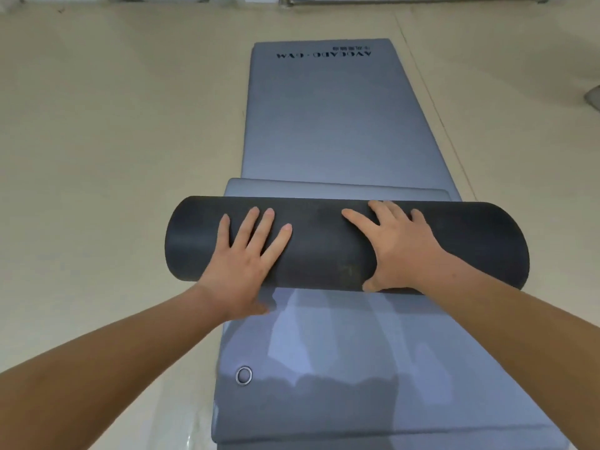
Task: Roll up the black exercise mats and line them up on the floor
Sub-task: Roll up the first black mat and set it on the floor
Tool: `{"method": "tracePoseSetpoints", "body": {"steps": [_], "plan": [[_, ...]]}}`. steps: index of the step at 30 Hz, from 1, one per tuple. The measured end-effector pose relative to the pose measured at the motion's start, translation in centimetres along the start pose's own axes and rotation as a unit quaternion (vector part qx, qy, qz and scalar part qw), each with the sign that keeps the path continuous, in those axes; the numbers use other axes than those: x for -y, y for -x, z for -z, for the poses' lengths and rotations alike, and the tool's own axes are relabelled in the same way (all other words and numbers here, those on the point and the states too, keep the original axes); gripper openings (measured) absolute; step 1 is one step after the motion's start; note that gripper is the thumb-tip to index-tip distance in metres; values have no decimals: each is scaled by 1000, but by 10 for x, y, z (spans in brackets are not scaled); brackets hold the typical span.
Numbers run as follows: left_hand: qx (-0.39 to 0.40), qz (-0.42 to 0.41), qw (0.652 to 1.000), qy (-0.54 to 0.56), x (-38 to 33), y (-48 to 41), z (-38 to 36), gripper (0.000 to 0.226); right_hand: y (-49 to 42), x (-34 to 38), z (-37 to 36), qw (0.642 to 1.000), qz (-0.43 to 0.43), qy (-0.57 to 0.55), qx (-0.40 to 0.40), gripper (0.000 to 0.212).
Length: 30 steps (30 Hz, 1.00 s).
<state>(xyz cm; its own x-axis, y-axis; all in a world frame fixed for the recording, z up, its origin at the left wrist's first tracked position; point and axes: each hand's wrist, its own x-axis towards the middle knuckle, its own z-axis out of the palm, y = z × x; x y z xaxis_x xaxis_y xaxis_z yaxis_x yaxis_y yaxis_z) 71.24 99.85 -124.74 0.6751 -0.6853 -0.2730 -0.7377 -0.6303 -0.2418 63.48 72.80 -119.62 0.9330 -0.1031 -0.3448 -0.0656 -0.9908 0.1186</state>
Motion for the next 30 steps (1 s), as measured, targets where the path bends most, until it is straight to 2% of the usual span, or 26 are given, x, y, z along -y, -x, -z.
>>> {"method": "tracePoseSetpoints", "body": {"steps": [3,6,10,14,16,19,21,23,25,26,28,30], "plan": [[-49,23,998,-9,7,-19,1,136,0,32,-16,997,-32,74,-18,150],[-67,14,998,0,21,-34,11,132,-7,35,-18,992,-25,103,-63,143],[-56,-5,998,14,23,-34,17,125,-11,28,-5,995,3,88,-47,129],[-67,-30,996,46,17,-7,32,115,12,14,8,996,47,62,-36,128],[-18,-50,996,76,13,13,42,110,25,5,18,995,87,42,10,131],[106,-66,981,151,13,27,61,104,37,-2,27,986,115,-47,108,134],[170,-65,961,207,20,13,75,101,43,-9,32,983,102,-95,119,129],[214,-51,935,277,31,-9,78,99,51,-14,30,994,69,-66,61,116],[238,-28,912,333,43,-30,74,99,60,-10,22,999,-29,-26,13,102],[247,-20,906,344,48,-36,72,100,64,-3,17,997,-78,-21,18,98],[248,-15,905,345,53,-40,68,106,70,12,3,992,-118,-23,31,100],[201,-1,925,323,52,-35,63,117,68,12,-10,992,-122,-17,23,104]]}}
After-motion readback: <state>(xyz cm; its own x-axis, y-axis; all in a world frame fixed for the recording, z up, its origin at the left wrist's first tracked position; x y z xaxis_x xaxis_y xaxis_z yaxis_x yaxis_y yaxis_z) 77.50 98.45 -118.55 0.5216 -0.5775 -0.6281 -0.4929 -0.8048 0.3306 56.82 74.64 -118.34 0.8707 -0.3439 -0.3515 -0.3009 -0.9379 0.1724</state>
